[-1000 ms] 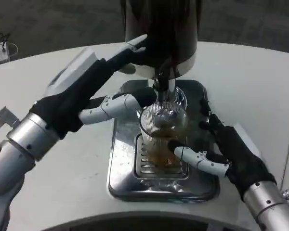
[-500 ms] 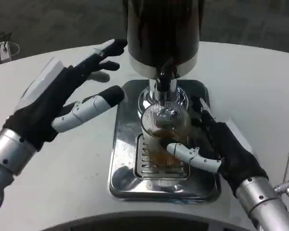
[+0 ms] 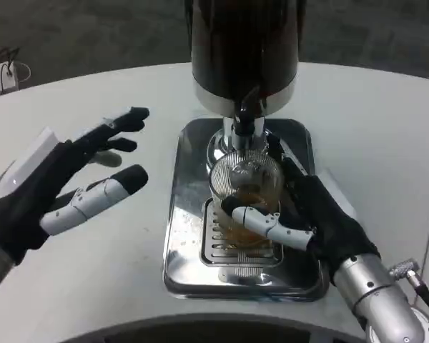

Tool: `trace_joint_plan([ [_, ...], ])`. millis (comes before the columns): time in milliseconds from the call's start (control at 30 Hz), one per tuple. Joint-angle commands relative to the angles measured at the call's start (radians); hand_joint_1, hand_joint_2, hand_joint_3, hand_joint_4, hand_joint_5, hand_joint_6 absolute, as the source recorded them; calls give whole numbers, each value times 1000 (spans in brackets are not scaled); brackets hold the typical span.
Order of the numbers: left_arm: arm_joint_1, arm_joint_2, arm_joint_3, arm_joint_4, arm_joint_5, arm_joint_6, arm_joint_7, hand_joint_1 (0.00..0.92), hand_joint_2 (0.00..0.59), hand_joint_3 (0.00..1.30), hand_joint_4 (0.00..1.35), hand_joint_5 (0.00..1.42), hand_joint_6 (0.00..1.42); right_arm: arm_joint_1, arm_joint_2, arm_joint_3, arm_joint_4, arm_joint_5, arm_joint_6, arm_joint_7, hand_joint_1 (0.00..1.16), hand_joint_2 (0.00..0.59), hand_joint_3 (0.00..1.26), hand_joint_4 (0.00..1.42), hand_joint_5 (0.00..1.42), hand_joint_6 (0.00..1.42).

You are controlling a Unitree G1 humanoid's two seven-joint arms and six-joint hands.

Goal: Grasp the cup under the faucet to collect the drink, then remove the cup.

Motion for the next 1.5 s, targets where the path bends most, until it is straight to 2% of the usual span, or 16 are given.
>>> trace_joint_plan([
  [33,33,27,15,-11,-3,15,-9,0,82,171,153,239,328,-11,11,14,19,0,-26,-6,740,238,0,20,111,109],
  [533,83,41,8,-42,7,54,-19,0,77,172,163,249,331,1,25,26,48,-32,-63,-72,742,238,0,24,111,108],
  [967,95,46,4,-44,14,73,-29,0,76,175,165,250,322,14,80,28,101,-36,-129,-167,763,233,0,34,133,110],
  [1500,94,58,-4,-46,16,90,-35,0,76,203,187,266,317,28,107,33,162,-38,-203,-218,778,224,0,6,133,111],
])
